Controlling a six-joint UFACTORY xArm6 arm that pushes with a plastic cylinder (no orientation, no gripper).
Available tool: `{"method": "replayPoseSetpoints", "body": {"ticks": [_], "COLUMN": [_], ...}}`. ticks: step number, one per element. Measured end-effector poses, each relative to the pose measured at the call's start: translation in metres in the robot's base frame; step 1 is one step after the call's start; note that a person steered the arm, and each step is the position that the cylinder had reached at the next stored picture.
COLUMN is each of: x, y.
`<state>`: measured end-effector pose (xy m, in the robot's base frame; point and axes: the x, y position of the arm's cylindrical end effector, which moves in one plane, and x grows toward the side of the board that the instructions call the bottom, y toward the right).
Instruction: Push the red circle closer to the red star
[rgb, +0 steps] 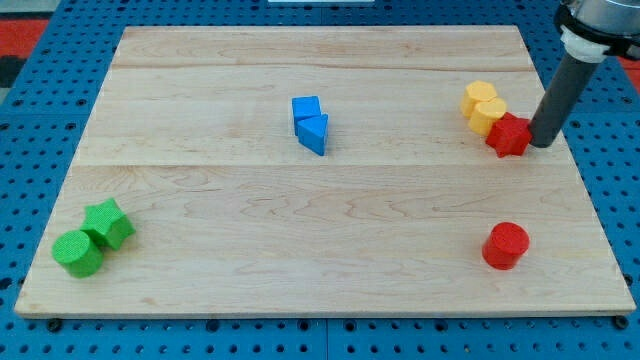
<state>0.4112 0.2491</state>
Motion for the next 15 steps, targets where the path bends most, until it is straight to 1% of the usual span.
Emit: {"method": "replayPoseSetpoints", "body": {"ticks": [1,2,3,4,5,6,7,8,9,12,14,15], "x": [-0.006,0.004,0.045,0.103,0.154,0.182,0.183,0.172,0.164,0.162,0.161,0.149], "y": [-0.007,0.014,0.057,0.064,0.040,-0.008,-0.073,-0.083,-0.073,-0.063,-0.038,-0.045]}}
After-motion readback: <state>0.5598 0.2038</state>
